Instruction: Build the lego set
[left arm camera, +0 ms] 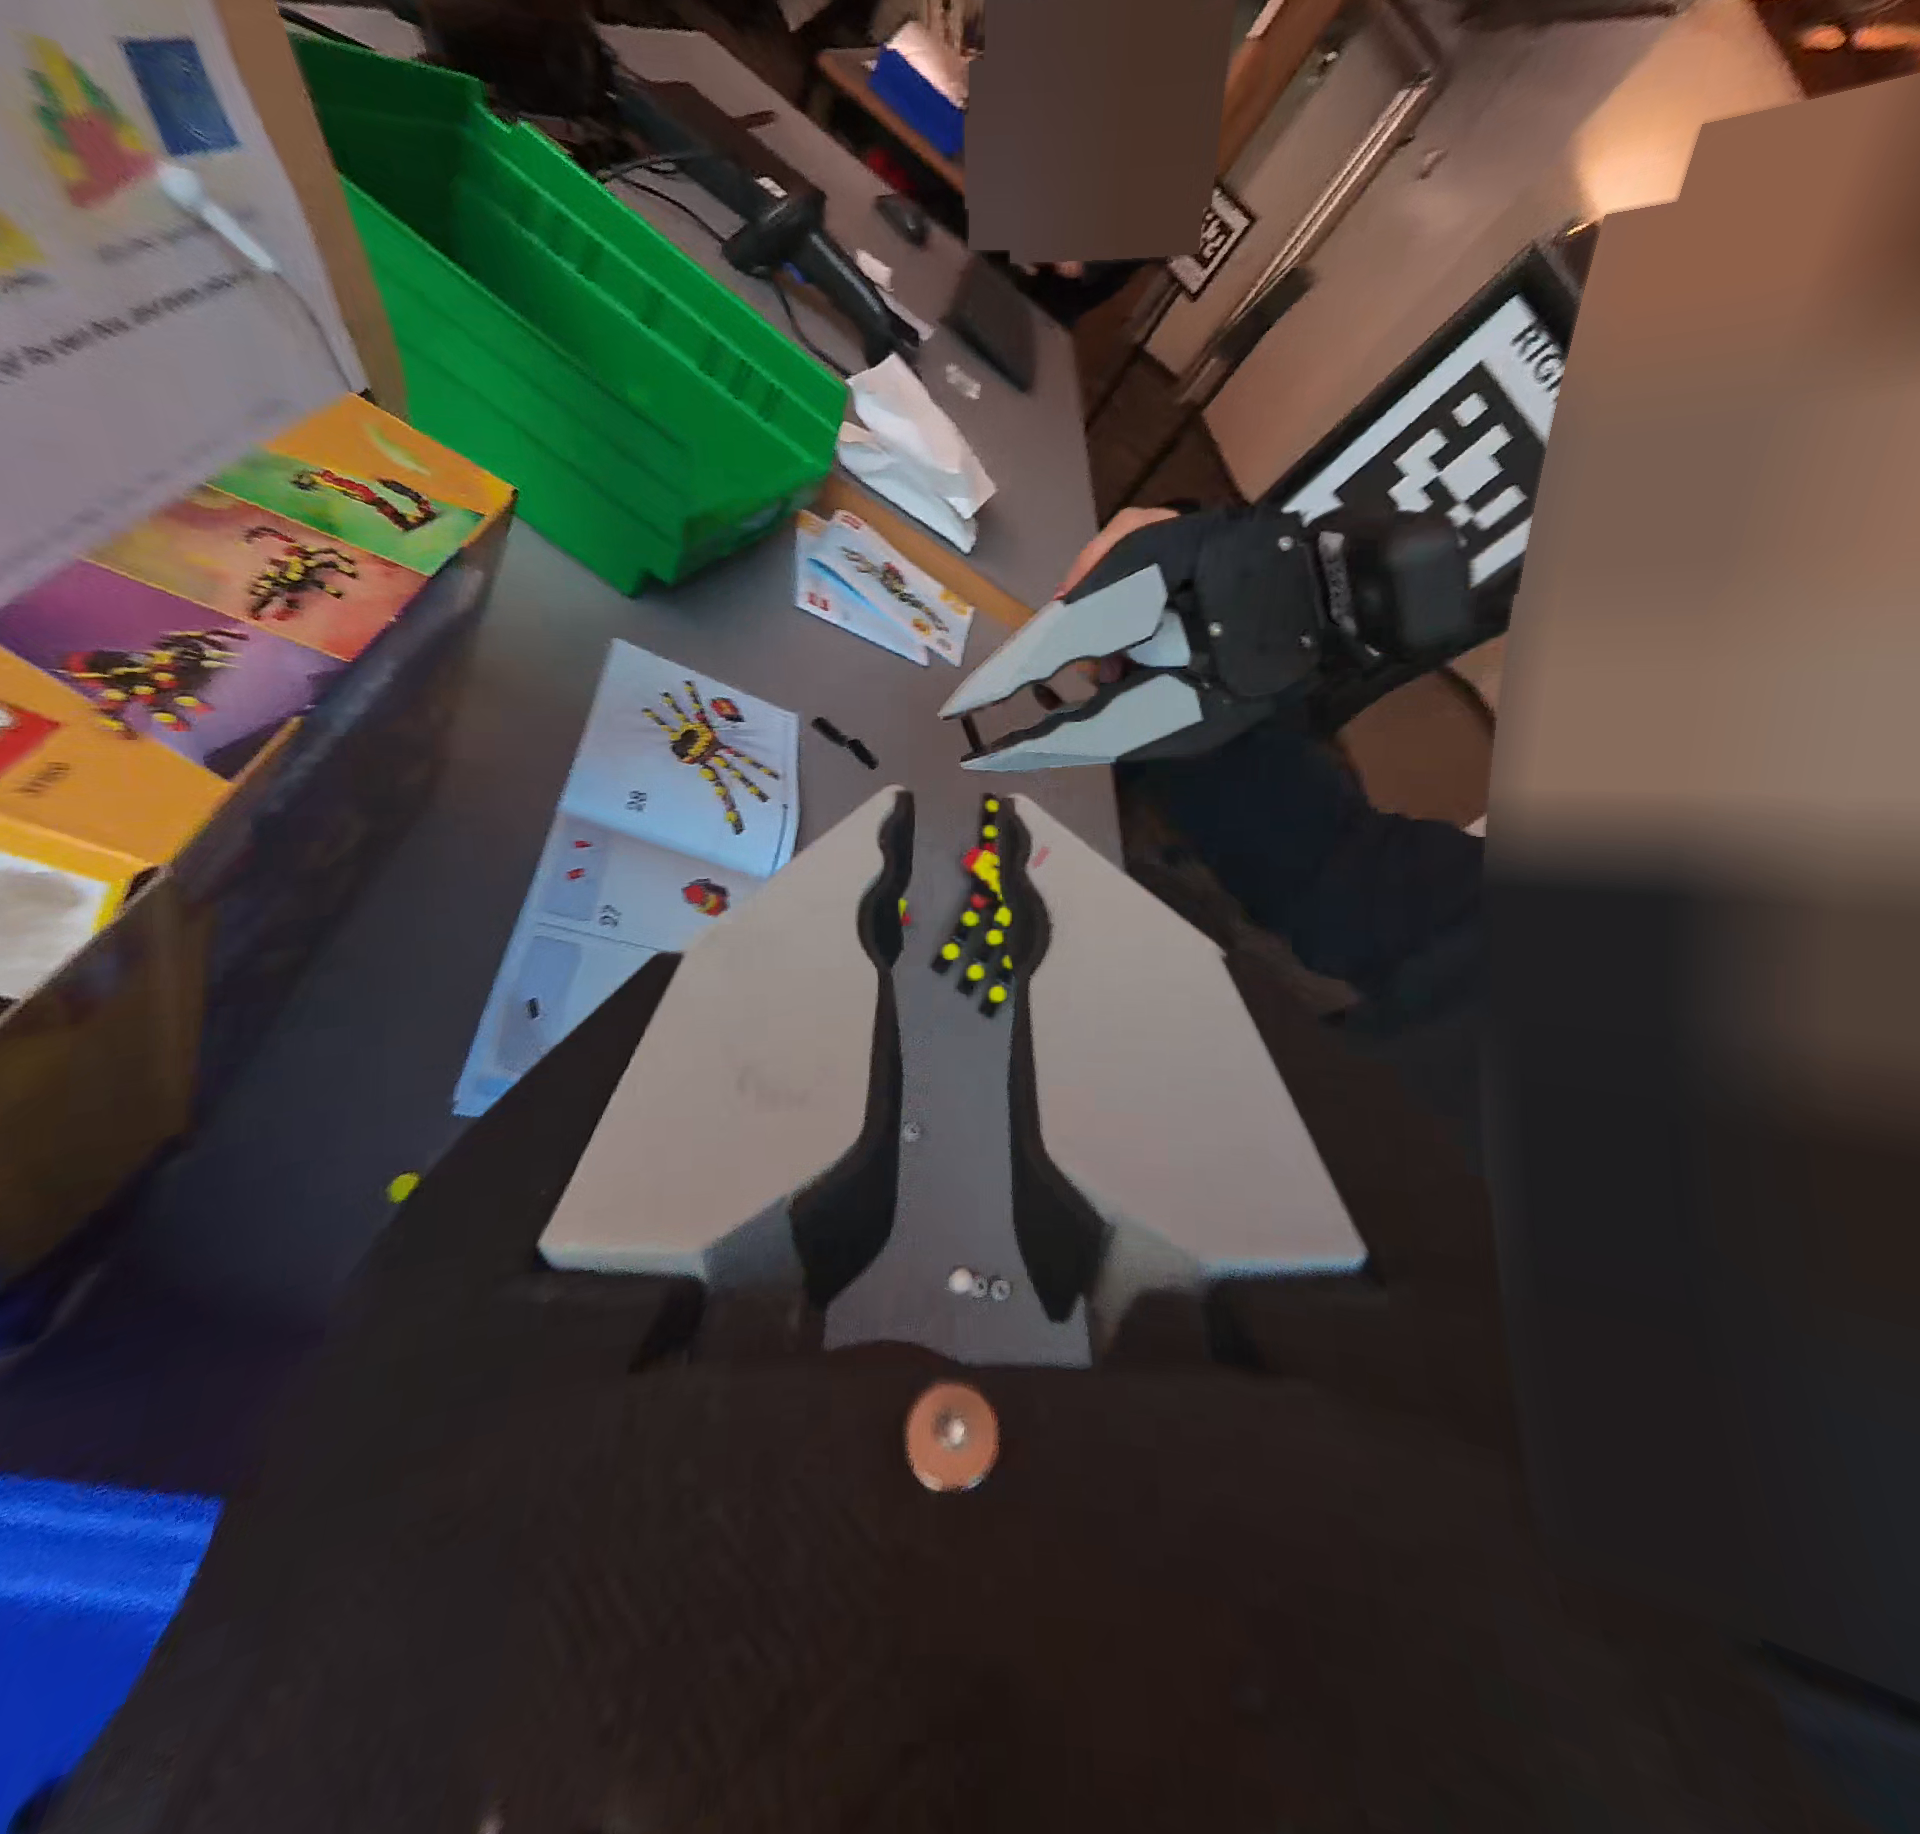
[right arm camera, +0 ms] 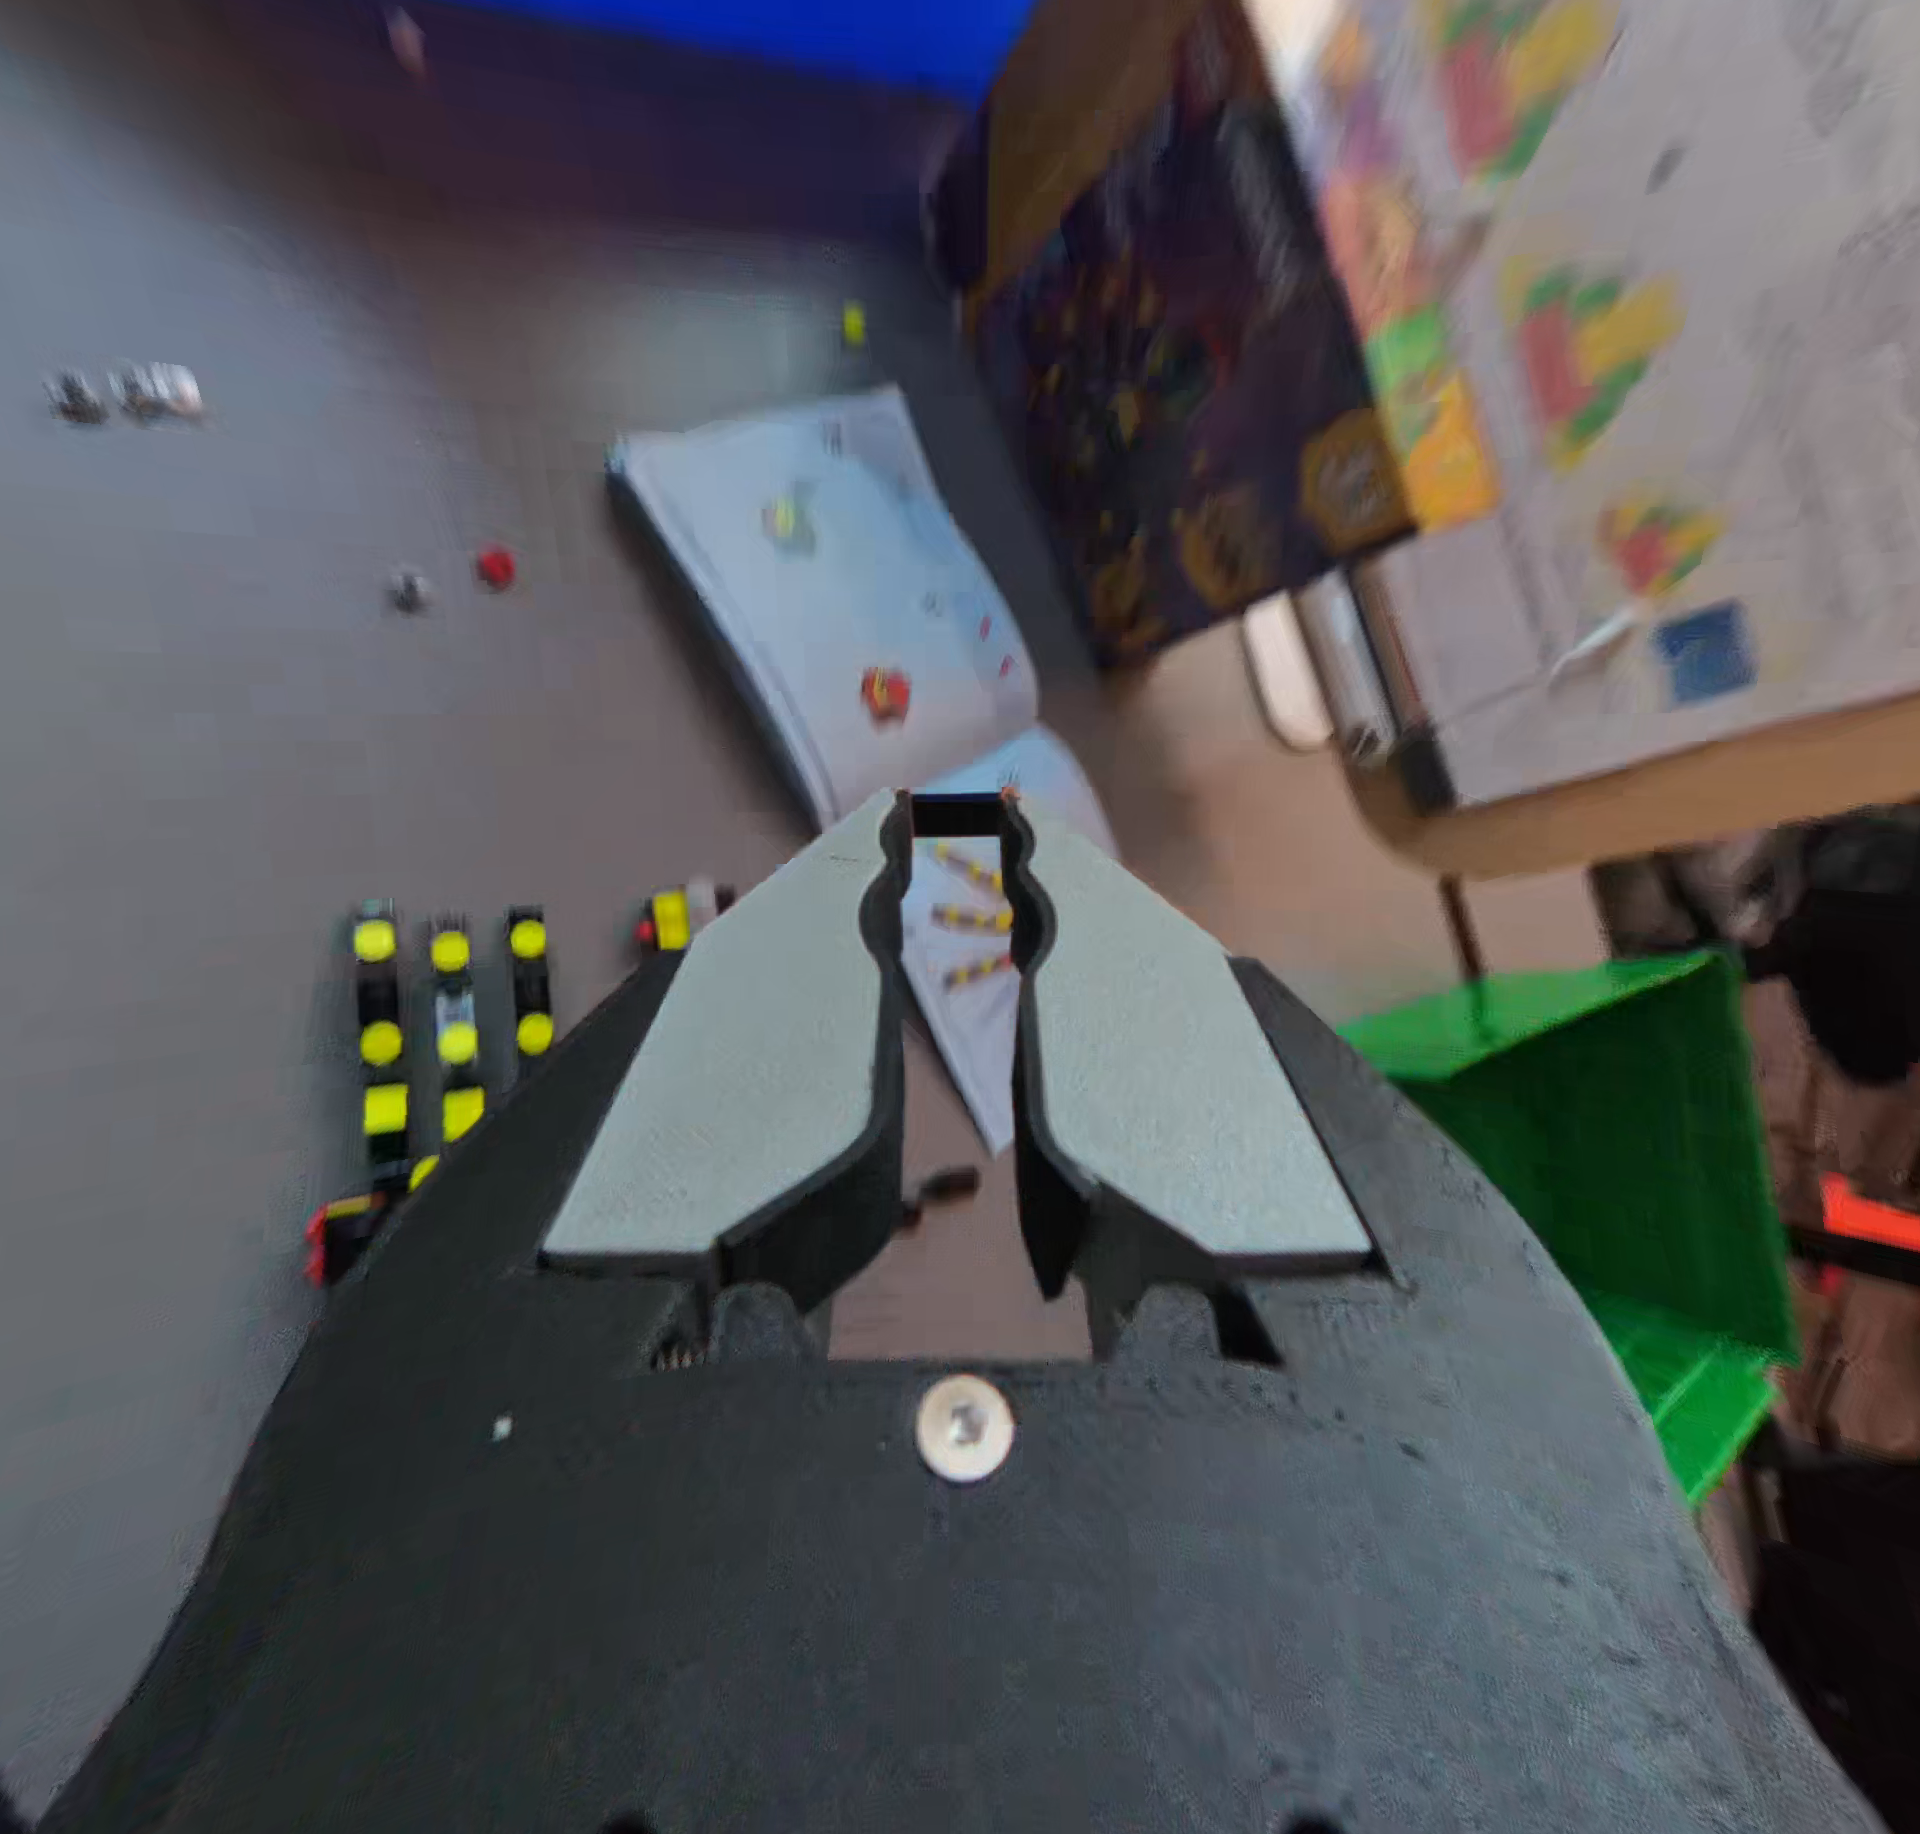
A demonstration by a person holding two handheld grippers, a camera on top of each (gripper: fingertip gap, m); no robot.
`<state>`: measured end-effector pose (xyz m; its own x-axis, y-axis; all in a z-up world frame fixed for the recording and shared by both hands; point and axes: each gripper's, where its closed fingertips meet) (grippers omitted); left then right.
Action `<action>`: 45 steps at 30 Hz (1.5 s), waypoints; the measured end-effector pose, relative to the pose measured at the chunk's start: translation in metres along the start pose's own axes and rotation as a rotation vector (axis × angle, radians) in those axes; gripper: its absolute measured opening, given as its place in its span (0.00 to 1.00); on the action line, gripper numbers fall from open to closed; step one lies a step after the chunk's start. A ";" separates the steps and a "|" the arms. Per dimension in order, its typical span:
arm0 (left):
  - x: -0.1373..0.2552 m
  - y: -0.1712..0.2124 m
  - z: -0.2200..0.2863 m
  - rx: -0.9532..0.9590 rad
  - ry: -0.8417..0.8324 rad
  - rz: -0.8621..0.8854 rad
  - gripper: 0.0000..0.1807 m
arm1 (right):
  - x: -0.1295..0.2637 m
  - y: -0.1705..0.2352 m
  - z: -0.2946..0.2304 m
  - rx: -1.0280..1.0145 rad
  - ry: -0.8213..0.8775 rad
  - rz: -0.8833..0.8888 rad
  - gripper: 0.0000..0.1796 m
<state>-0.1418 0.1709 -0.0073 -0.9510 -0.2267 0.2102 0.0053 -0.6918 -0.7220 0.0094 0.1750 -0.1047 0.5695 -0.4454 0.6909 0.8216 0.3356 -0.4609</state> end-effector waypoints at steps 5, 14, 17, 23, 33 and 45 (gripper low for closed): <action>0.015 -0.003 -0.004 -0.108 -0.138 -0.016 0.11 | -0.031 0.077 -0.052 -0.117 -0.238 -0.184 0.08; 0.033 -0.002 0.010 -0.219 -0.255 -0.047 0.19 | -0.044 0.069 -0.077 -0.119 -0.371 -0.104 0.12; 0.069 -0.006 0.007 -0.310 -0.450 -0.016 0.20 | -0.033 0.061 -0.068 -0.159 -0.363 -0.009 0.12; 0.152 0.024 -0.018 -0.363 -0.786 0.097 0.23 | -0.023 0.084 -0.007 -0.312 -0.118 0.126 0.12; 0.251 0.049 -0.027 -0.466 -0.992 0.544 0.27 | -0.022 0.105 0.090 -0.472 0.336 0.299 0.12; 0.275 0.053 -0.039 -0.462 -1.066 0.682 0.27 | -0.050 0.120 0.091 -0.468 0.331 0.297 0.12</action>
<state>-0.4150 0.0987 -0.0134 -0.0970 -0.9950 -0.0238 0.0727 0.0168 -0.9972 0.0774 0.3129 -0.1442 0.6913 -0.6466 0.3225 0.5097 0.1200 -0.8520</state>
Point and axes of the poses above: each gripper's, where its closed fingertips meet, x back along the fingers, y out of its underside, z = x × y across the jaws, and after that the axes turned 8 degrees about x, right-handed
